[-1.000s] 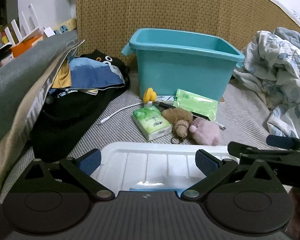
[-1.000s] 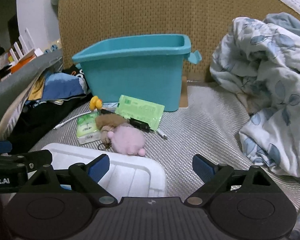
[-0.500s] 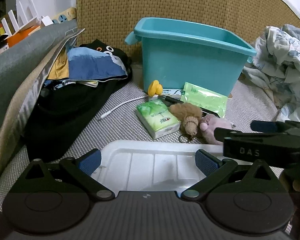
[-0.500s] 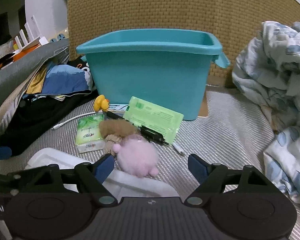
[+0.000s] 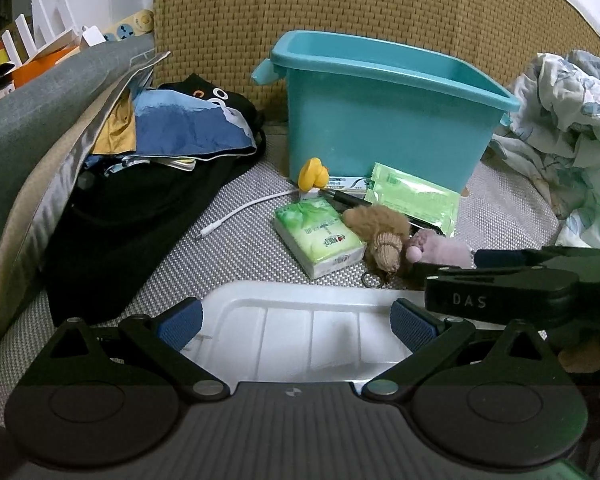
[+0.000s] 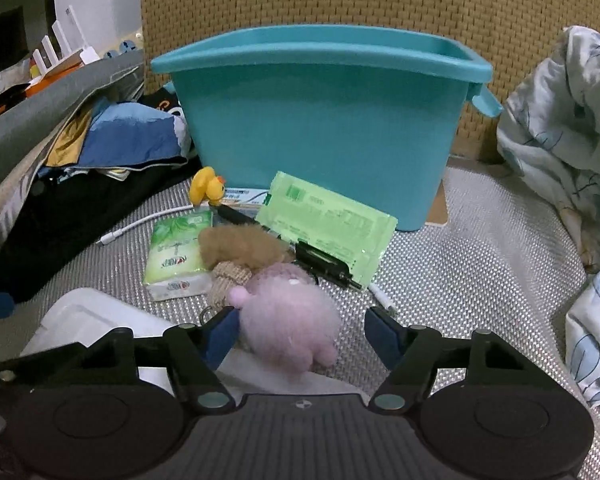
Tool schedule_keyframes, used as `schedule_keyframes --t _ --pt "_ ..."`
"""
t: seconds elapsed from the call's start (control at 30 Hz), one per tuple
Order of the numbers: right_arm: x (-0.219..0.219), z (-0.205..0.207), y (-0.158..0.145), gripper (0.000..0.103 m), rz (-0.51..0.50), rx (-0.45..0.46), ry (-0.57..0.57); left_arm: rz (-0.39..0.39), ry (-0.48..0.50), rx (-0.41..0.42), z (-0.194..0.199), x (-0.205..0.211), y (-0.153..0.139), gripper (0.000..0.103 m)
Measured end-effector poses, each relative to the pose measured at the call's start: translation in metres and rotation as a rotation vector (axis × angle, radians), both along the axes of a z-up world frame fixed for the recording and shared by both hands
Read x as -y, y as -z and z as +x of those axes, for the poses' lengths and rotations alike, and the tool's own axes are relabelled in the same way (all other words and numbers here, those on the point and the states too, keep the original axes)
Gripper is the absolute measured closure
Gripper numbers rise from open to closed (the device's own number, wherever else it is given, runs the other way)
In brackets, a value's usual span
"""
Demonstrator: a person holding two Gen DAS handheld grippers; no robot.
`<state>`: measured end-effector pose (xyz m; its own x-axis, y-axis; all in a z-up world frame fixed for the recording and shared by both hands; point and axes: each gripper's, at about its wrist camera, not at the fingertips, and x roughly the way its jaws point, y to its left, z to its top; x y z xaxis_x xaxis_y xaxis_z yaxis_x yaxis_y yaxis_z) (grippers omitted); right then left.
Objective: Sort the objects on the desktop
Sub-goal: 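Move the right gripper toward the pink plush toy and grasp it, then lift the pink plush toy with the right gripper toward the teal bin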
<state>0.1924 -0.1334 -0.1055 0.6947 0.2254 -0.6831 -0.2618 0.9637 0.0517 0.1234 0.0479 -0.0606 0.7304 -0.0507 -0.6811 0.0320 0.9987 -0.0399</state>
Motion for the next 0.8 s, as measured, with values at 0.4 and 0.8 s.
schedule_keyframes --t 0.4,0.8 --pt "-0.005 0.010 0.010 0.041 0.005 -0.029 -0.024 -0.013 0.007 0.011 0.001 -0.001 -0.002 0.000" --pt "0.000 0.015 0.016 0.056 0.035 -0.043 -0.025 -0.034 0.007 0.013 0.001 -0.005 0.002 0.000"
